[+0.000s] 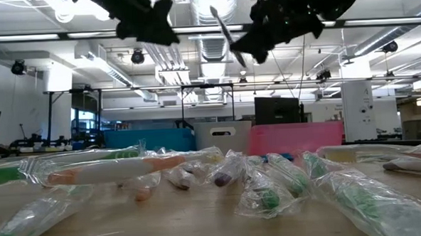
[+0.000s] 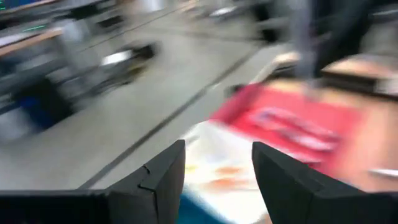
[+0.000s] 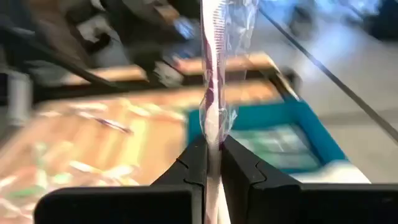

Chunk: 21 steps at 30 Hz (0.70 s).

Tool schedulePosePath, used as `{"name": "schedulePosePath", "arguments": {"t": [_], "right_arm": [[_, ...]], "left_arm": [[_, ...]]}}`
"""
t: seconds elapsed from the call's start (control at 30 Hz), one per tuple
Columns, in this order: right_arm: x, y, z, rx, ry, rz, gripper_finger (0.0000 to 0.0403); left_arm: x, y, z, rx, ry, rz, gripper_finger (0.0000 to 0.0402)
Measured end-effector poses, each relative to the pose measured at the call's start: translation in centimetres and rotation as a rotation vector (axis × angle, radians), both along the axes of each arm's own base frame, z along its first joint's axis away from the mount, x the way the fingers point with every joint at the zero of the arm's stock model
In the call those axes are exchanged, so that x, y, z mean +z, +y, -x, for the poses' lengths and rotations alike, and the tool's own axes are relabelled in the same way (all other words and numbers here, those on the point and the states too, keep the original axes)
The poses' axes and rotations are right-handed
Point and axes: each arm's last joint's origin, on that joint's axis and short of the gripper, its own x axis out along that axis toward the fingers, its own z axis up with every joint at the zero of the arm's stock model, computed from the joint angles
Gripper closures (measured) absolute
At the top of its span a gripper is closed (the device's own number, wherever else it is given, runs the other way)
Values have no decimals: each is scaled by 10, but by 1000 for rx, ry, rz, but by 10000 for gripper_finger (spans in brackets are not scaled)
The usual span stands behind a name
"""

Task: Pick & Place Toothbrushes
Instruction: Put the purple toothbrush into the pink bin

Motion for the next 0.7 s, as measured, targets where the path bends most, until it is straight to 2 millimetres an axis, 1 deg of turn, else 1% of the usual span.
{"name": "schedulePosePath", "arguments": {"t": [0.03,0.1,0.23,0.33,0.4,0.47,0.57,0.7], "right_arm": [[0,0,4,-52,34,-1,384],[1,0,12,-162,98,0,384],[2,1,23,-342,191,-17,385],[1,0,29,-426,226,-77,385],[-1,-1,33,-472,245,-130,385],[-5,-4,36,-528,276,-185,385],[-12,-8,39,-629,324,-253,385],[-24,-13,40,-766,371,-350,385]], "left_arm": [[-3,2,1,54,15,-3,212],[-9,3,2,104,37,-7,215],[-26,11,2,101,39,10,220],[-40,21,4,45,-20,28,224],[-50,26,6,-25,-75,33,226],[-59,30,9,-74,-136,18,227],[-69,33,15,-87,-194,-23,227],[-75,32,19,-103,-215,-85,228]]}}
